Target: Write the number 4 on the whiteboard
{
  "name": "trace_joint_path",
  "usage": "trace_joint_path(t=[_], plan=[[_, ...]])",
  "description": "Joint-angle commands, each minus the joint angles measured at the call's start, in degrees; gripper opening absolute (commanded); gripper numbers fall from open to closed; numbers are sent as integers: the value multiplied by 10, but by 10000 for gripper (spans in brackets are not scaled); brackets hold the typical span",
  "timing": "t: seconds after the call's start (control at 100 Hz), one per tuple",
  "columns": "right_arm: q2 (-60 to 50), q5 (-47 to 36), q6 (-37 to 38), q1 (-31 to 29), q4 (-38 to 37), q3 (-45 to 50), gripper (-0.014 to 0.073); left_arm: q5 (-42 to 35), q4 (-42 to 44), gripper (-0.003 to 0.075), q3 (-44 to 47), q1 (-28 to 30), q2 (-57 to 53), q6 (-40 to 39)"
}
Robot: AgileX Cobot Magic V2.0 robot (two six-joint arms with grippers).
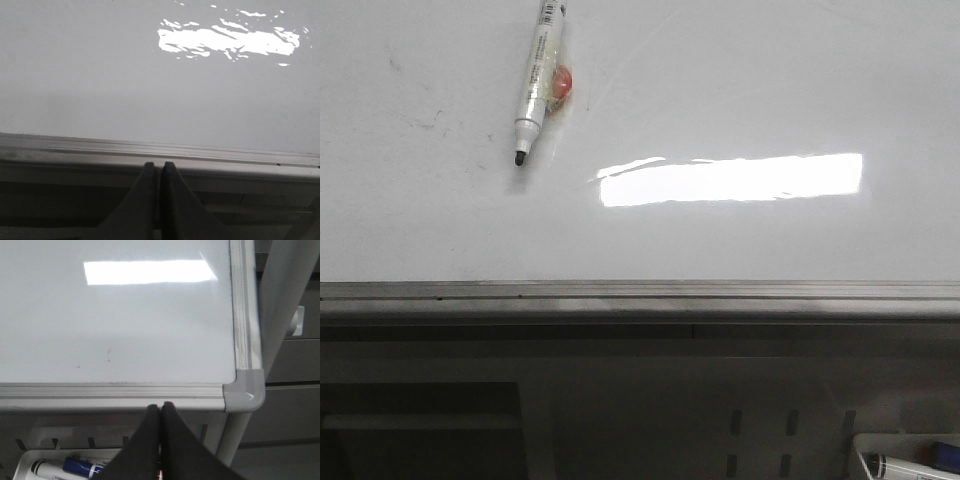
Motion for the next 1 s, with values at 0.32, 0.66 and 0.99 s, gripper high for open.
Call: trace_joint_path(t=[0.32,0.66,0.99], plan=[[-8,-10,0,-2,1,14,-66,-21,-7,-20,20,2,-13,-1],[-8,-10,0,-2,1,14,-66,-21,-7,-20,20,2,-13,-1],[-8,-159,0,-2,-55,14,-66,-23,-3,-20,20,2,-13,-1]])
